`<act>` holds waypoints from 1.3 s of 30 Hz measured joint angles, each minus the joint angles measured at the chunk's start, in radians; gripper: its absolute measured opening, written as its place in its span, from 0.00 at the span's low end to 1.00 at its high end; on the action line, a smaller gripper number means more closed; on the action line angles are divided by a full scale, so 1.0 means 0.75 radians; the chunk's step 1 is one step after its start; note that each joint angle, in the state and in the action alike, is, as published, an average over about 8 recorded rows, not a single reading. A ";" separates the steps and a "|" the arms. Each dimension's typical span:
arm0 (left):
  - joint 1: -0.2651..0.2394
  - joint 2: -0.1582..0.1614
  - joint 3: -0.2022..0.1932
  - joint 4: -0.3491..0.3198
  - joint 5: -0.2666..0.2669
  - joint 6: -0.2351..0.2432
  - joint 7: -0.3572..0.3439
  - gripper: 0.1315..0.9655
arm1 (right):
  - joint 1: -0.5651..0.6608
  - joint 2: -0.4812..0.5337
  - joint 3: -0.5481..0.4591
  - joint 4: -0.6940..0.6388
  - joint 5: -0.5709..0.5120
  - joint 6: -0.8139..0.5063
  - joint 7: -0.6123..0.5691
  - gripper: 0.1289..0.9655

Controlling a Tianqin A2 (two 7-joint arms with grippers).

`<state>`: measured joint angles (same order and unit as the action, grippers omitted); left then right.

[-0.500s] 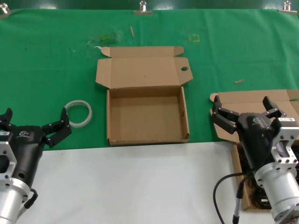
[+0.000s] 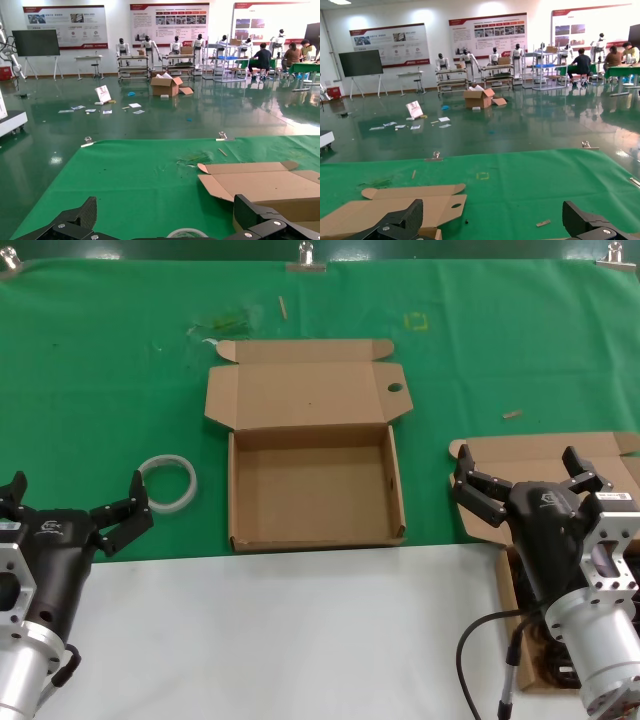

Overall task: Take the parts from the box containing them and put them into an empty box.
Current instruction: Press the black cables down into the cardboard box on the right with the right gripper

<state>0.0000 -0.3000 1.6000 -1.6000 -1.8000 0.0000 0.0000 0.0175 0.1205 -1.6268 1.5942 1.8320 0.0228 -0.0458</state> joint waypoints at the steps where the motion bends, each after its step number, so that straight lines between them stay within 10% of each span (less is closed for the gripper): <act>1: 0.000 0.000 0.000 0.000 0.000 0.000 0.000 1.00 | 0.000 0.000 0.000 0.000 0.000 0.000 0.000 1.00; 16: 0.000 0.000 0.000 0.000 0.000 0.000 0.000 1.00 | -0.097 -0.002 -0.090 0.083 0.143 0.243 -0.172 1.00; 27: 0.000 0.000 0.000 0.000 0.000 0.000 0.000 1.00 | -0.249 -0.002 -0.221 0.327 0.523 0.812 -0.766 1.00; 39: 0.000 0.000 0.000 0.000 0.000 0.000 0.000 1.00 | -0.208 -0.002 -0.166 0.385 0.618 1.194 -1.475 1.00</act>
<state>0.0000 -0.3000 1.6000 -1.6000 -1.7999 0.0000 -0.0001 -0.1384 0.1193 -1.7514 1.8830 2.2953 0.9182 -1.1520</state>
